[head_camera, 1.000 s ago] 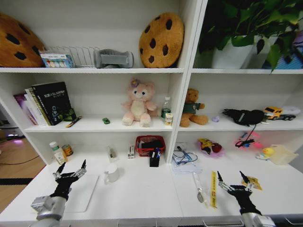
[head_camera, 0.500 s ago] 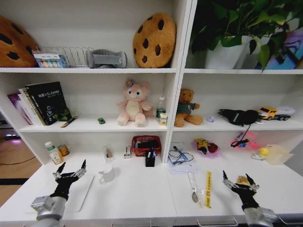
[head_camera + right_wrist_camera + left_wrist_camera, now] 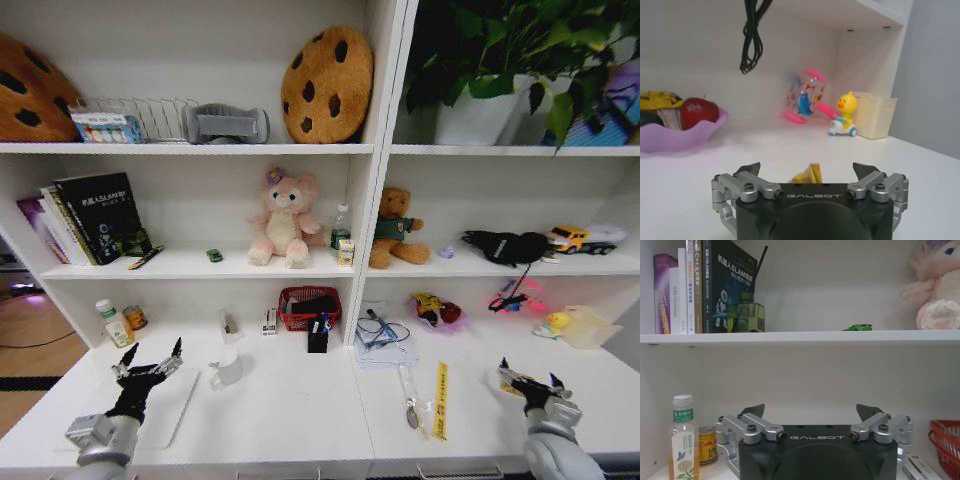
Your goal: Organize the objects on the table.
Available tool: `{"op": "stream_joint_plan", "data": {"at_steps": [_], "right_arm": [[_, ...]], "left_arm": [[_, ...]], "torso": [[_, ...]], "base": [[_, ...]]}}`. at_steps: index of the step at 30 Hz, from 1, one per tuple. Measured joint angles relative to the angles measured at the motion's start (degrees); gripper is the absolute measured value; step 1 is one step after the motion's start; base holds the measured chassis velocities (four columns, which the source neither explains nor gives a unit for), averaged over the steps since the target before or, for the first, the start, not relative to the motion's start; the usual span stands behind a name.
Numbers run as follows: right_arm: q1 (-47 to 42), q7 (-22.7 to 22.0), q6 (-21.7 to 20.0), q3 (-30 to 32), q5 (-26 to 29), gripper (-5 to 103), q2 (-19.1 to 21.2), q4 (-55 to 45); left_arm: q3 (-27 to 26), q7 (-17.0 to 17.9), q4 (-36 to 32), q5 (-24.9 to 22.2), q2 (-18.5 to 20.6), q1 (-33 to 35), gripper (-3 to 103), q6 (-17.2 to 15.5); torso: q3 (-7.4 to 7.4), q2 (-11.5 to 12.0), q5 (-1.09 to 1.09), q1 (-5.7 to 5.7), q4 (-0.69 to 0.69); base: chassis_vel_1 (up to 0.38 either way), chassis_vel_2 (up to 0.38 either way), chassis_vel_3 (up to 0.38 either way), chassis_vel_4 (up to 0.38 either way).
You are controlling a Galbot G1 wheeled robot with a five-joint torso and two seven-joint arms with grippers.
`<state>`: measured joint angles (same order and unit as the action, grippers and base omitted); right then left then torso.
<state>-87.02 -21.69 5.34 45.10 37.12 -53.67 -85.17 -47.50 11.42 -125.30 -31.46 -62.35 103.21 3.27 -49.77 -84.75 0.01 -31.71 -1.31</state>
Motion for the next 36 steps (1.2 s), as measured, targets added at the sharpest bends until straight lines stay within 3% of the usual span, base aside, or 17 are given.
{"op": "stream_joint_plan", "data": {"at_steps": [2,7,12,13,16,19,20,23,26,28,36], "right_arm": [[0.27,-0.03,0.05,-0.33,-0.13,102,-0.06,1.17],[0.75,0.29,0.29,-0.83,-0.49,82,0.0,3.03],[1.13,0.45,0.69,-1.28,-1.15,71,0.24,3.26],[1.36,0.48,0.84,-1.55,-1.46,60,0.42,3.39],[1.74,0.48,0.89,-1.78,-1.69,54,0.65,3.47],[1.99,0.48,0.95,-1.97,-1.98,38,0.74,3.59],[1.99,0.48,0.95,-1.97,-1.98,38,0.74,3.59],[1.9,0.43,1.0,-1.98,-2.18,22,0.64,3.55],[1.78,0.32,1.01,-1.98,-2.36,16,0.55,3.49],[1.58,0.07,1.26,-1.75,-3.14,6,0.33,3.31],[1.68,1.34,2.9,-1.76,-3.82,0,0.3,1.06]], "left_arm": [[0.0,0.0,0.0,0.0,0.0,0.0,100,0.0],[0.0,0.0,0.0,0.0,0.0,0.0,100,0.0],[0.0,0.0,0.0,0.0,0.0,0.0,100,0.0],[0.0,0.0,0.0,0.0,0.0,0.0,100,0.0],[0.0,0.0,0.0,0.0,0.0,0.0,100,0.0],[0.0,0.0,0.0,0.0,0.0,0.0,100,0.0],[0.0,0.0,0.0,0.0,0.0,0.0,100,0.0],[0.0,0.0,0.0,0.0,0.0,0.0,100,0.0],[0.0,0.0,0.0,0.0,0.0,0.0,100,0.0],[0.0,0.0,0.0,0.0,0.0,0.0,100,0.0],[0.0,0.0,0.0,0.0,0.0,0.0,100,0.0]], "torso": [[0.0,0.0,-0.02,0.0,-0.01],[0.0,0.0,-0.02,0.0,0.0],[0.0,0.0,-0.02,0.0,0.0],[0.0,0.0,-0.02,0.0,0.0],[0.0,0.0,-0.02,0.0,0.0],[0.01,0.0,-0.02,0.0,0.0],[0.01,0.0,-0.02,0.0,0.0],[0.01,0.0,-0.02,0.0,0.0],[0.01,0.0,-0.01,0.0,0.0],[0.01,0.0,-0.01,0.0,0.0],[0.01,0.0,-0.02,0.0,-0.01]], "base": [[0.0,0.0,0.0,0.0],[0.0,0.0,0.0,0.0],[0.0,0.0,0.0,0.0],[0.0,0.0,0.0,0.0],[0.0,0.0,0.0,0.0],[0.0,0.0,0.0,0.0],[0.0,0.0,0.0,0.0],[0.0,0.0,0.0,0.0],[0.0,0.0,0.0,0.0],[0.0,0.0,0.0,0.0],[0.0,0.0,0.0,0.0]]}}
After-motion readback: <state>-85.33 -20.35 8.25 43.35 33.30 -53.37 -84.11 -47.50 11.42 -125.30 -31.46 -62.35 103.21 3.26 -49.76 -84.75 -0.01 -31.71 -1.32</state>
